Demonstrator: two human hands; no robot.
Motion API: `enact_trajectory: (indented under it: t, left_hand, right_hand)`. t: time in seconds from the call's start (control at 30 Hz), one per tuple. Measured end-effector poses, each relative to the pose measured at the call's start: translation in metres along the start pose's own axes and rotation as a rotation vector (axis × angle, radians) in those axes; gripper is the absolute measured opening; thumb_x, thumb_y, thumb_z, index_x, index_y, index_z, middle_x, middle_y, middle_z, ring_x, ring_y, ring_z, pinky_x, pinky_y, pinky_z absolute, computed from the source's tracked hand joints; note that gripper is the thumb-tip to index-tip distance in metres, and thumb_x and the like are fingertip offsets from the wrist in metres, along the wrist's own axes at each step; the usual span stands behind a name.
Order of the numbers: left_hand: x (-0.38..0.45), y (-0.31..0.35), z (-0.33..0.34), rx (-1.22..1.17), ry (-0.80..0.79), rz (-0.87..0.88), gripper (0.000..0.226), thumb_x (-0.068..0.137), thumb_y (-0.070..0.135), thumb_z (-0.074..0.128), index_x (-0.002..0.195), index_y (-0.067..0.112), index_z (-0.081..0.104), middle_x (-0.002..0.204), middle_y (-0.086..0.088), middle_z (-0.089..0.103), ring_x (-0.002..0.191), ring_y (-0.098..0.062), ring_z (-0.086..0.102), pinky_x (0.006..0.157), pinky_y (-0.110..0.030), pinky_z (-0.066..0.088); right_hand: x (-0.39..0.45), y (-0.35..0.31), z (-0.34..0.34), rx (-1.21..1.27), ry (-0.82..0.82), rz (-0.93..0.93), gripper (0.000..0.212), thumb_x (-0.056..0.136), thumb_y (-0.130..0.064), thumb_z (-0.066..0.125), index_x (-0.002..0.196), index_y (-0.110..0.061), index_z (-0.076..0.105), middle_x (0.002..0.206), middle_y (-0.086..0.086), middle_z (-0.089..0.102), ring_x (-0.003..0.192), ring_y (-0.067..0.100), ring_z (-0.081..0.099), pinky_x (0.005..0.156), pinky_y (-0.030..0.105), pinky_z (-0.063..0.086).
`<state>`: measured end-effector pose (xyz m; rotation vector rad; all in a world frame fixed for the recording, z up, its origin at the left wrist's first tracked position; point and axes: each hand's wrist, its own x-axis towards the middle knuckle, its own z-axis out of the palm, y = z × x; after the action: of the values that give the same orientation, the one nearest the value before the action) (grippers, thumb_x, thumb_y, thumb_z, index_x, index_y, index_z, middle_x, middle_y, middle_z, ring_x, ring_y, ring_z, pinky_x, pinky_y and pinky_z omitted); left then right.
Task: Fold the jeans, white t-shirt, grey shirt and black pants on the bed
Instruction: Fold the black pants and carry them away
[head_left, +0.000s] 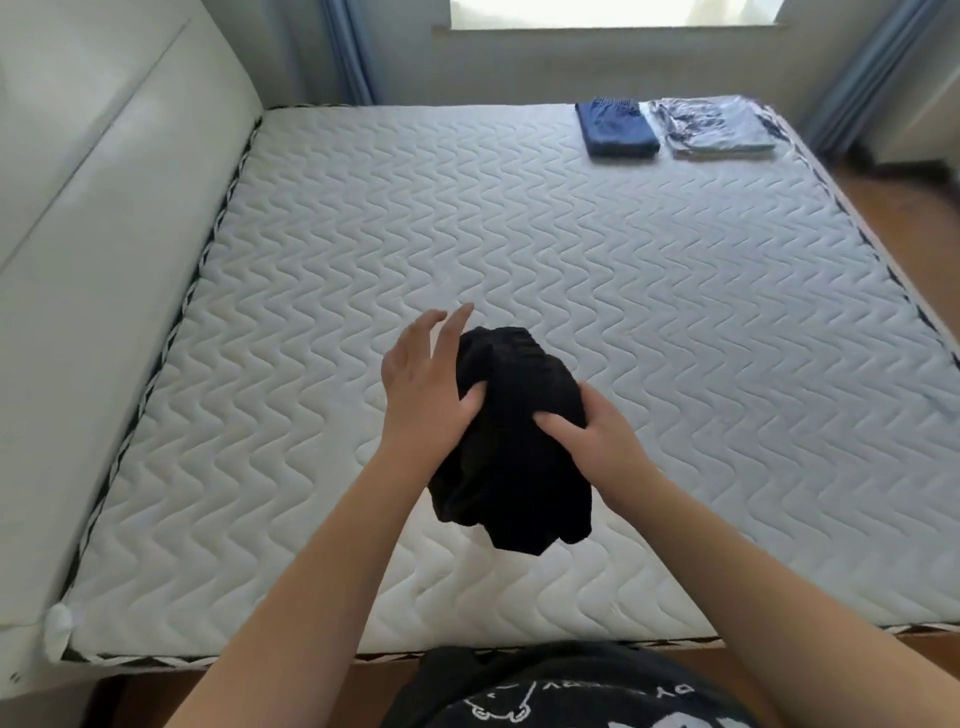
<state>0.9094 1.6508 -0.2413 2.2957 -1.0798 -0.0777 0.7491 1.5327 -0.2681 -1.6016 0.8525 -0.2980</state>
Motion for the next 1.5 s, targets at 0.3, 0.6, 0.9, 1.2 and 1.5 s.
enact_trajectory:
  t: [0.3, 0.6, 0.9, 1.2, 1.5]
  left_hand:
    - [-0.025, 0.005, -0.011, -0.388, -0.199, 0.03, 0.059, 0.089, 0.062, 0.049, 0.139, 0.032, 0.042, 0.132, 0.018, 0.049, 0.118, 0.002, 0.047, 0.102, -0.024, 0.044]
    - [0.015, 0.005, -0.019, -0.419, -0.286, -0.081, 0.083, 0.068, 0.05, 0.08, 0.138, 0.032, 0.04, 0.127, 0.015, 0.055, 0.115, -0.005, 0.054, 0.096, -0.027, 0.047]
    - [0.044, 0.001, -0.039, -0.439, -0.362, -0.189, 0.046, 0.066, 0.033, 0.066, 0.111, 0.034, 0.062, 0.097, 0.013, 0.068, 0.093, -0.01, 0.065, 0.076, -0.027, 0.054]
    - [0.052, 0.009, -0.062, -0.784, -0.503, -0.268, 0.04, 0.062, 0.015, 0.065, 0.101, 0.02, 0.072, 0.099, -0.009, 0.074, 0.093, -0.026, 0.072, 0.078, -0.037, 0.06]
    - [0.058, 0.007, -0.067, -0.961, -0.627, -0.293, 0.045, 0.07, 0.01, 0.064, 0.115, 0.011, 0.067, 0.114, -0.014, 0.071, 0.104, -0.03, 0.069, 0.081, -0.037, 0.058]
  right_hand:
    - [0.016, -0.05, 0.011, 0.558, -0.119, 0.147, 0.035, 0.093, -0.028, 0.06, 0.125, -0.015, 0.059, 0.121, 0.011, 0.069, 0.108, 0.028, 0.068, 0.094, 0.046, 0.053]
    - [0.023, -0.079, -0.008, 0.645, -0.531, 0.17, 0.056, 0.097, -0.035, 0.019, 0.136, -0.014, 0.053, 0.138, 0.007, 0.059, 0.13, 0.021, 0.053, 0.11, 0.036, 0.037]
    - [0.032, -0.094, -0.032, -0.046, -0.046, -0.066, 0.032, 0.102, -0.029, 0.042, 0.095, -0.018, 0.072, 0.089, 0.0, 0.076, 0.083, 0.012, 0.072, 0.074, 0.025, 0.049]
    - [0.052, -0.051, -0.065, -0.512, -0.22, -0.172, 0.08, 0.083, -0.055, 0.069, 0.148, -0.05, 0.022, 0.154, -0.017, 0.031, 0.133, 0.002, 0.032, 0.107, 0.028, 0.027]
    - [0.057, -0.06, -0.069, -0.24, -0.067, -0.257, 0.024, 0.082, -0.05, 0.065, 0.094, -0.029, 0.07, 0.089, -0.007, 0.072, 0.089, 0.014, 0.067, 0.081, 0.037, 0.054]
